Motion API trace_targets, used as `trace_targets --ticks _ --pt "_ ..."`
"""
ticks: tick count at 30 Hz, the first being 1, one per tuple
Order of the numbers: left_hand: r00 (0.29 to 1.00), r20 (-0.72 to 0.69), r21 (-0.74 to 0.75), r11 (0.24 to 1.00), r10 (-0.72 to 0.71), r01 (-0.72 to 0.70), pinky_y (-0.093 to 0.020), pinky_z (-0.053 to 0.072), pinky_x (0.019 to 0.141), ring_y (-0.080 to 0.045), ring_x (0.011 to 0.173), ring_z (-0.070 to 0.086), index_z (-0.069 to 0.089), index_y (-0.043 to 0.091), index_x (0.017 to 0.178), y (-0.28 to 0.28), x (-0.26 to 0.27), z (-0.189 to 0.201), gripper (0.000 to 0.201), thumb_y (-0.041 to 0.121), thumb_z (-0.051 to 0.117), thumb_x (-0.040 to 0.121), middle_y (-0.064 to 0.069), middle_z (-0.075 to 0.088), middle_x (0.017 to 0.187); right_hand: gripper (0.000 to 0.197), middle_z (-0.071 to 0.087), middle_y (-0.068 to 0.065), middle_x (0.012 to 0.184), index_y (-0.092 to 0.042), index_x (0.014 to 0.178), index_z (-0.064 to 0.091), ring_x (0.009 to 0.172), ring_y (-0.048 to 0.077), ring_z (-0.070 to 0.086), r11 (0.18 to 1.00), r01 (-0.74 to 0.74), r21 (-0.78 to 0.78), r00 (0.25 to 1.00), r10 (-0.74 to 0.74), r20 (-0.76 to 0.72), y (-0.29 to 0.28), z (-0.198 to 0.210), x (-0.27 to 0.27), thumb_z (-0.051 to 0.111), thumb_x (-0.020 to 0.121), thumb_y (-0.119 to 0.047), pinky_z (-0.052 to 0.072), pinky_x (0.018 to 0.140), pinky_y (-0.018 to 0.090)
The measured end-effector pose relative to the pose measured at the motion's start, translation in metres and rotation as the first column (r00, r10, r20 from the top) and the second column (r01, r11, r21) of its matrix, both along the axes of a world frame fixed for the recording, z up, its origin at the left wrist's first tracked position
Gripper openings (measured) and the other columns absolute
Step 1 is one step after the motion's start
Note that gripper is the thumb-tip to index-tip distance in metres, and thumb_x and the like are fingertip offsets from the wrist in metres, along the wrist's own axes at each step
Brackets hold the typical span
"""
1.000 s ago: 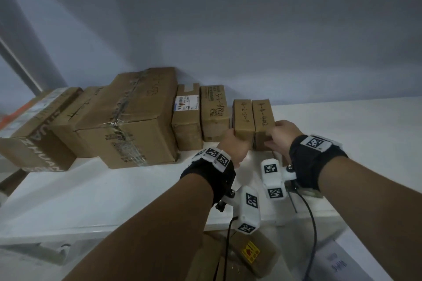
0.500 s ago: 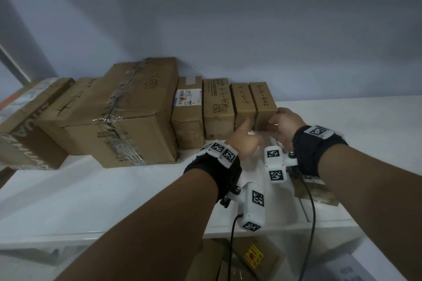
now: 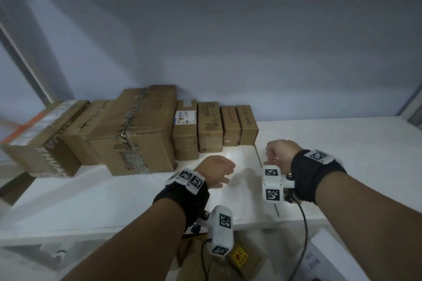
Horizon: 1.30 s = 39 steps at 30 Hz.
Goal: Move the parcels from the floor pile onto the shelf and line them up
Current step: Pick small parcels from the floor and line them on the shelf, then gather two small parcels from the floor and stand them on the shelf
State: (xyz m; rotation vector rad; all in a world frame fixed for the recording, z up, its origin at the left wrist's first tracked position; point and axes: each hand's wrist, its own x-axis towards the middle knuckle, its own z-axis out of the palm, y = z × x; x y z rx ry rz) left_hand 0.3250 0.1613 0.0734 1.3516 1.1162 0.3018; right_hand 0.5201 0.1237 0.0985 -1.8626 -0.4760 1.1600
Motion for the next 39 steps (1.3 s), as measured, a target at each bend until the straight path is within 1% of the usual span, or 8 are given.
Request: trace_targets --ticks 2,8,14,20,24,27,31,39 --pt "0.999 -0.041 0.001 1.000 -0.012 0.012 -0.031 0.053 0.072 -0.025 0.079 0.067 0.065 0.007 0.095 -0.020 -0.017 0.006 0.015 0.002 0.051 0.094 -0.009 0.067 0.096 0.015 0.059 0.010 0.085 -0.004 0.107 0.054 0.070 0.026 0.054 0.998 -0.044 -0.049 0.999 0.043 -0.009 -0.020 0.004 -0.014 0.050 0.093 -0.008 0.047 0.067 0.032" --pt "0.973 -0.181 -0.038 0.990 -0.143 0.138 -0.021 0.038 0.045 -0.020 0.052 0.059 0.057 0.007 0.057 -0.092 -0.067 0.011 0.035 -0.010 0.040 0.082 -0.004 0.064 0.054 0.005 0.065 0.013 0.087 -0.007 0.086 0.059 0.064 0.023 0.053 0.913 -0.329 -0.241 0.944 0.321 -0.076 -0.091 -0.011 -0.082 0.059 0.084 -0.011 0.040 0.058 0.030" --pt "0.966 -0.256 -0.055 0.998 -0.029 0.016 -0.029 0.039 0.052 -0.036 0.068 0.057 0.063 0.010 0.037 -0.135 -0.115 -0.012 0.032 0.001 0.047 0.063 -0.038 0.066 0.085 0.022 0.060 0.007 0.078 -0.012 0.069 0.059 0.063 0.021 0.050 0.836 -0.429 -0.341 0.899 0.431 -0.074 -0.134 -0.067 -0.138 0.055 0.090 -0.016 0.040 0.061 0.030" --pt "0.915 -0.402 -0.195 0.974 0.029 -0.116 -0.024 0.044 0.052 -0.027 0.072 0.066 0.067 0.005 0.075 -0.133 -0.172 -0.079 0.016 0.002 0.054 0.084 -0.014 0.076 0.089 0.014 0.052 0.003 0.071 -0.004 0.097 0.066 0.058 0.013 0.046 0.717 -0.477 -0.507 0.838 0.545 -0.018 -0.159 -0.126 -0.155 0.055 0.095 -0.013 0.038 0.040 0.016" --pt "0.857 -0.516 -0.253 0.957 -0.010 -0.141 -0.029 0.051 0.067 -0.027 0.087 0.069 0.068 0.000 0.106 -0.128 -0.190 -0.132 0.018 0.007 0.061 0.091 -0.015 0.071 0.111 0.018 0.051 0.008 0.080 -0.010 0.078 0.052 0.075 0.018 0.051 0.670 -0.419 -0.613 0.873 0.482 -0.070 -0.174 -0.169 -0.157 0.061 0.092 -0.017 0.047 0.070 0.028" --pt "0.835 -0.550 -0.166 0.974 0.039 -0.155 -0.032 0.052 0.064 -0.036 0.108 0.066 0.061 -0.003 0.122 -0.125 -0.189 -0.169 0.031 0.007 0.055 0.093 -0.018 0.067 0.113 0.026 0.054 0.009 0.081 -0.010 0.072 0.051 0.067 0.018 0.048 0.639 -0.398 -0.658 0.883 0.462 -0.085 -0.179 -0.204 -0.158 0.049 0.098 -0.016 0.037 0.060 0.026" --pt "0.794 -0.608 -0.143 0.984 -0.001 -0.108 -0.040 0.051 0.090 -0.037 0.114 0.062 0.062 -0.003 0.121 -0.119 -0.181 -0.207 0.033 0.013 0.051 0.095 -0.022 0.065 0.123 0.027 0.051 0.009 0.074 -0.008 0.070 0.049 0.065 0.020 0.049 0.637 -0.366 -0.678 0.920 0.360 -0.158 -0.181 -0.237 -0.157 0.048 0.096 -0.008 0.041 0.060 0.028" --pt "0.677 -0.721 -0.126 0.989 -0.148 0.081 -0.053 0.049 0.093 -0.037 0.104 0.061 0.056 0.025 0.118 -0.099 -0.151 -0.269 0.090 0.089 0.040 0.058 -0.013 0.062 0.119 0.025 0.051 0.010 0.071 -0.006 0.082 0.059 0.061 0.021 0.047 0.650 -0.333 -0.683 0.939 0.296 -0.176 -0.159 -0.280 -0.166 0.046 0.101 -0.015 0.040 0.058 0.028"
